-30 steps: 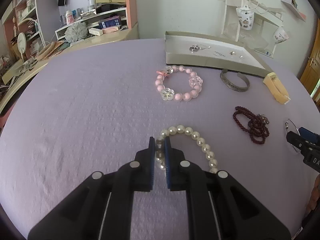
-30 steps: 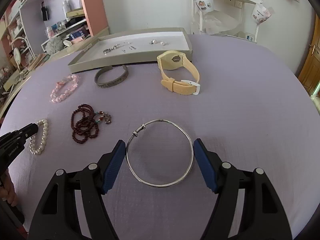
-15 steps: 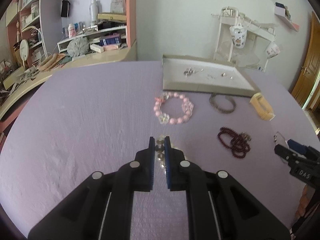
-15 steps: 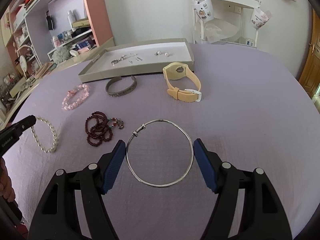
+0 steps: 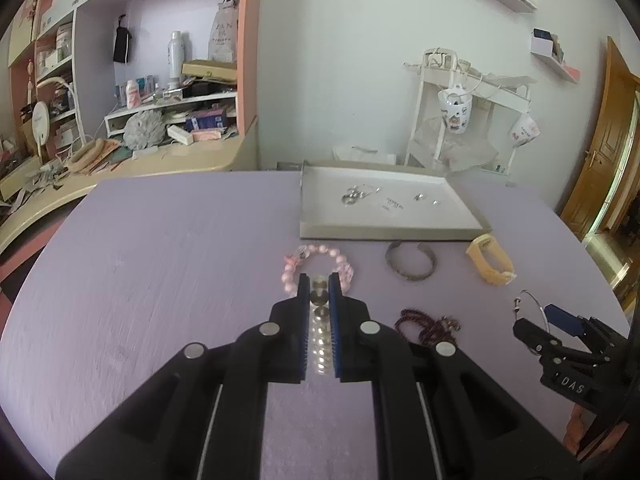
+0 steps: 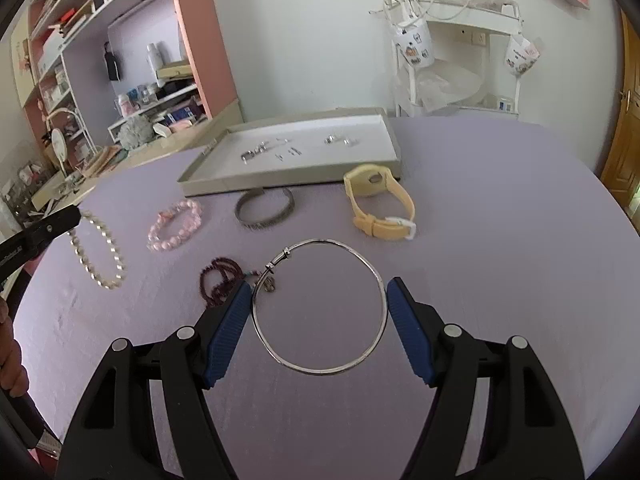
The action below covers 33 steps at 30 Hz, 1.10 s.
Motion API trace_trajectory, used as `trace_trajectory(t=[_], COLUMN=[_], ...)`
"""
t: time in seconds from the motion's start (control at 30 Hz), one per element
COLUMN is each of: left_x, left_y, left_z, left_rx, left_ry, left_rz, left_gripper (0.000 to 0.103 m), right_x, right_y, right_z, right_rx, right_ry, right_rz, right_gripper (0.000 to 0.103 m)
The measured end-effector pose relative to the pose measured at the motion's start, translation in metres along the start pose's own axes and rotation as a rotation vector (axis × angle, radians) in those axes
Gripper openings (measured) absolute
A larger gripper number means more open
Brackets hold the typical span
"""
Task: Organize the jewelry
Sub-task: 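Grasp the white pearl bracelet with the left tool and lift it, then carry the pearl bracelet into the tray with the left tool while the right tool carries the silver bangle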
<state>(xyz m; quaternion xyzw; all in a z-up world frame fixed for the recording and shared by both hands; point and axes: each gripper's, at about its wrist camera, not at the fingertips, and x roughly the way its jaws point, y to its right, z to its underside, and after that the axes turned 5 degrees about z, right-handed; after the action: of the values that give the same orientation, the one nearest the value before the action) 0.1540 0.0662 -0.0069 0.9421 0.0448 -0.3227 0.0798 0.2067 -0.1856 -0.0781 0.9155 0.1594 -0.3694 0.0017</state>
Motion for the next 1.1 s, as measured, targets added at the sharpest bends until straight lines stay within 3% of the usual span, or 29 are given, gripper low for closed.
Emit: trace_trajectory(t=[0.53, 1.1], left_x=[0.015, 0.119], left_y=[0.02, 0.039], left_z=[-0.045, -0.144], left_rx=[0.048, 0.089], left_ry=[0.05, 0.058], left_rz=[0.06, 0.108], left_gripper=[0.009, 0.009], right_x=[-0.002, 0.065], right_y=[-0.005, 0.0], right_z=[-0.036, -0.122], right_rx=[0.012, 0.037], right_ry=[0.084, 0.136], right_rz=[-0.005, 0.017], right_gripper=[0.071, 0.072])
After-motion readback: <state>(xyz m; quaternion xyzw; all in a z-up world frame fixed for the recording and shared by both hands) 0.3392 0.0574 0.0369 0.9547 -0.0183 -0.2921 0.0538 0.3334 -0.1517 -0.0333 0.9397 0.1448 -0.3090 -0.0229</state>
